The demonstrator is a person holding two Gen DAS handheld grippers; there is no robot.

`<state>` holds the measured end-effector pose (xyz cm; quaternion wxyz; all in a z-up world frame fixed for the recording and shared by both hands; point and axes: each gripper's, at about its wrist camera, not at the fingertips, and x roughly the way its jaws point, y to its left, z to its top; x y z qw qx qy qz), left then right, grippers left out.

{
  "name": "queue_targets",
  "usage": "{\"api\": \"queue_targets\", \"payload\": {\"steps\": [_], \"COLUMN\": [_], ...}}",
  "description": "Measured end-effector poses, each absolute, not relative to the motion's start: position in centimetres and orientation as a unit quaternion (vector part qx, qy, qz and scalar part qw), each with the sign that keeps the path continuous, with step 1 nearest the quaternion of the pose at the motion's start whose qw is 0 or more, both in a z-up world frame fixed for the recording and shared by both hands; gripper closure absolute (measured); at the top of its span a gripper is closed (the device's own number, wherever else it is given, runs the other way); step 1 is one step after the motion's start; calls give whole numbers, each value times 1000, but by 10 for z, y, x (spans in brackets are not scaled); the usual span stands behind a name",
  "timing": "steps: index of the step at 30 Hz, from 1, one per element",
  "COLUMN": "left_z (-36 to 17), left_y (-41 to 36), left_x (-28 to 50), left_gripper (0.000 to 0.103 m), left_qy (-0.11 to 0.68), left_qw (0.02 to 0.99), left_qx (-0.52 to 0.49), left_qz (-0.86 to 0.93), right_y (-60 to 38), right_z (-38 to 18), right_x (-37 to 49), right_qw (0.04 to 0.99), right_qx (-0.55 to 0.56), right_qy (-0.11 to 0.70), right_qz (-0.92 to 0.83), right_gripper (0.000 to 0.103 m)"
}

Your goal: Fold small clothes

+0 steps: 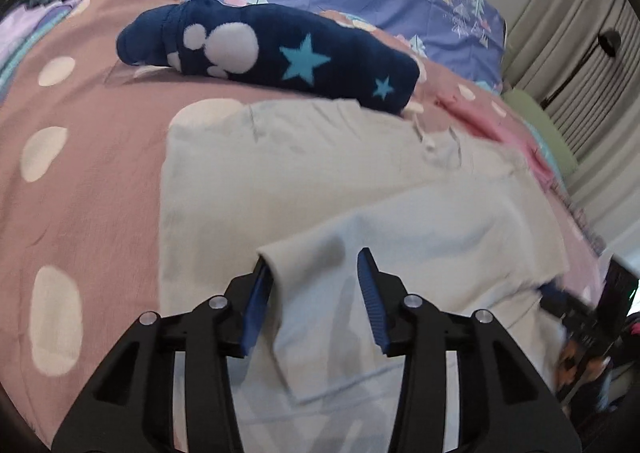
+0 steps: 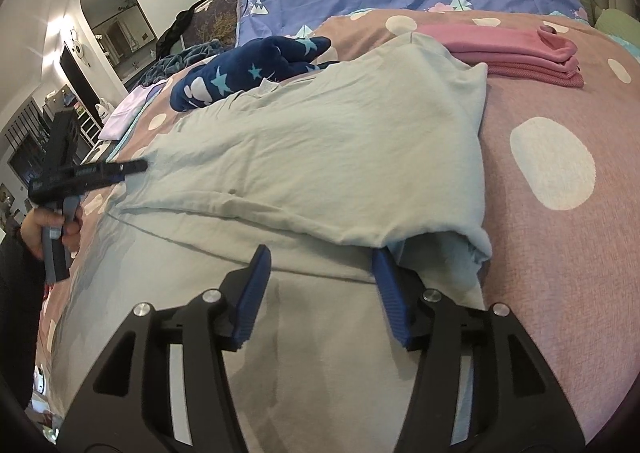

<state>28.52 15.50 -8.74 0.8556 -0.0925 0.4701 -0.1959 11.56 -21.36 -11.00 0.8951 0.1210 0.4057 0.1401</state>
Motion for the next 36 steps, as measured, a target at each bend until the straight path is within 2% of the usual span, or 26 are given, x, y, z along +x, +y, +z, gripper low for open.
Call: {"api": "queue_targets", "payload": {"steps": [2, 4, 5, 7, 9, 14, 17, 19, 20, 21, 22, 25, 27, 29, 31, 33, 36], "left_z": [-86, -79, -71, -54, -42, -70, -82, -86, -87, -88, -89, -98, -100, -76, -54, -49, -72], "left_y": [158, 160, 160, 157, 148, 134, 148, 156, 158, 158, 155, 145, 138, 145, 143, 140, 144], "left_x": [298, 303, 304, 296, 289, 289, 284, 281, 279, 277, 272, 268, 264, 254, 243, 242, 252], "left_gripper": [59, 84, 103, 103, 103, 103, 102, 90, 66, 54, 54, 57, 101, 102, 102, 102, 101], "left_qy": [468, 448, 428, 386, 356, 390, 390, 407, 414, 420, 422, 436, 427, 383, 346, 344, 386], "left_qw": [852, 861, 868, 888, 912, 910, 912, 903, 899, 896, 894, 886, 895, 915, 930, 931, 915], "left_qx": [-129, -148, -156, -147, -85, 36, 22, -13, -22, -26, -23, -4, 32, 0, 16, 59, 98], "left_qz": [-196, -192, -197, -202, -185, -132, -121, -135, -140, -142, -150, -157, -128, -127, -123, -103, -66], "right_y": [-214, -214, -214, -214, -214, -213, -212, -211, -211, -211, -211, -211, -211, -211, -211, -211, -210], "right_z": [-110, -110, -110, -110, -110, -110, -110, -110, -110, -110, -110, -110, -110, -110, -110, -110, -109], "right_x": [116, 116, 116, 116, 116, 116, 115, 115, 115, 116, 115, 115, 115, 115, 115, 115, 115], "right_qw": [895, 895, 895, 895, 895, 895, 895, 896, 896, 895, 896, 895, 896, 896, 896, 896, 897], "right_qx": [122, 122, 123, 122, 123, 121, 119, 117, 117, 117, 117, 117, 117, 117, 117, 116, 115], "right_qy": [405, 405, 405, 405, 405, 405, 405, 405, 405, 405, 405, 405, 405, 405, 405, 405, 403], "right_qz": [141, 141, 142, 141, 143, 144, 143, 143, 143, 143, 143, 143, 143, 143, 142, 142, 142], "right_gripper": [48, 48, 48, 48, 47, 46, 46, 45, 45, 45, 45, 44, 44, 44, 44, 44, 44]}}
